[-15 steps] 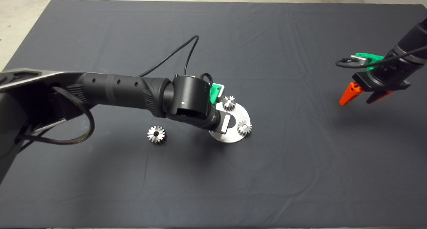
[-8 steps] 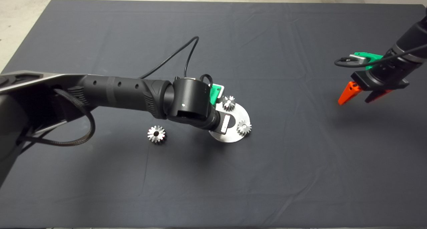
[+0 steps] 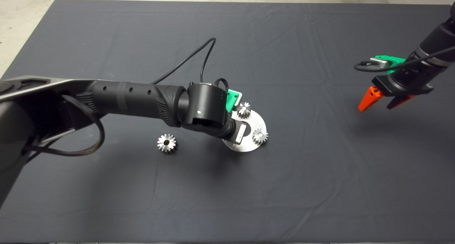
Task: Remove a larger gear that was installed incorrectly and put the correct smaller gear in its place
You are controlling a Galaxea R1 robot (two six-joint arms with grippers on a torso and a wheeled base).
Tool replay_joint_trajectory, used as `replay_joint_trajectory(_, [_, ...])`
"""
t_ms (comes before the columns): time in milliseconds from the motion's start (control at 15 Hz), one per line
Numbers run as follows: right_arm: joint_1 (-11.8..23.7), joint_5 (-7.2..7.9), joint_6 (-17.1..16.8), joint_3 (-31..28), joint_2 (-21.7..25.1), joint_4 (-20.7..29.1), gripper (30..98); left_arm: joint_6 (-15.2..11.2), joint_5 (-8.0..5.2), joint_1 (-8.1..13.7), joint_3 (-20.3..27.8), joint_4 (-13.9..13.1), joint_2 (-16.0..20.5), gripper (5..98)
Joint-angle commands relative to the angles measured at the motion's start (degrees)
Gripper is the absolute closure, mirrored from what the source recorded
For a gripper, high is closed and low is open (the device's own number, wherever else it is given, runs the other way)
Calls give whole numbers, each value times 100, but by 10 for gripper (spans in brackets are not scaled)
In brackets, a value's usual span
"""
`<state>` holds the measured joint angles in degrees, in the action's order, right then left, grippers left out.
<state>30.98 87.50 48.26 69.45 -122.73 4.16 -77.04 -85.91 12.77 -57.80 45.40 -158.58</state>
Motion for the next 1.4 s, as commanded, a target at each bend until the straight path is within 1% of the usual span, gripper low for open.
replay_joint_trajectory(0, [137,540,-1,-82,-1,94,493,177,-682,-55,-11,-110,-12,686])
replay_joint_trajectory(67, [137,540,16,-82,-8,94,493,269,-682,-55,-28,-128,-29,655])
replay_joint_trajectory(133, [137,548,17,-82,-10,85,493,384,-691,-55,-46,-207,-38,641])
replay_joint_trajectory(200, [137,547,17,-82,-17,85,493,549,-716,-55,-46,-389,-38,641])
replay_joint_trajectory(267, [137,548,25,-85,-27,76,493,568,-708,-55,-31,-444,21,641])
replay_joint_trajectory(400, [120,540,17,-82,-63,68,493,559,-708,-28,25,-453,120,592])
replay_joint_trajectory(467, [120,540,17,-88,-57,73,493,559,-708,-2,99,-492,155,588])
replay_joint_trajectory(533, [119,531,17,-100,-39,82,493,550,-708,36,121,-618,161,586])
replay_joint_trajectory(600, [120,522,34,-195,-10,77,493,558,-708,235,139,-796,173,553])
replay_joint_trajectory(667, [128,522,52,-392,8,76,493,465,-708,460,285,-891,241,545])
replay_joint_trajectory(733, [146,513,78,-521,-1,76,493,348,-717,621,384,-954,322,517])
replay_joint_trajectory(800, [163,513,202,-693,34,76,493,330,-717,791,434,-1073,415,491])
replay_joint_trajectory(867, [275,513,412,-876,69,68,493,322,-726,948,518,-1254,559,476])
replay_joint_trajectory(933, [476,502,543,-1056,72,59,493,298,-717,1106,619,-1379,703,444])
replay_joint_trajectory(1000, [733,461,830,-1457,95,50,493,173,-717,1533,814,-1760,849,425])
replay_joint_trajectory(1067, [1049,461,1148,-1882,96,-2,493,15,-717,1958,947,-2175,954,392])
replay_joint_trajectory(1133, [1362,469,1430,-2290,96,-116,493,-87,-699,2332,1106,-2483,1034,390])
replay_joint_trajectory(1200, [1591,469,1656,-2642,96,-186,493,-248,-699,2580,1245,-2675,1034,390])
replay_joint_trajectory(1267, [2011,469,1925,-3064,105,-232,493,-489,-698,2812,1487,-2854,1086,390])
replay_joint_trajectory(1333, [2282,469,2077,-3400,156,-240,493,-745,-691,2895,1779,-2870,1122,390])
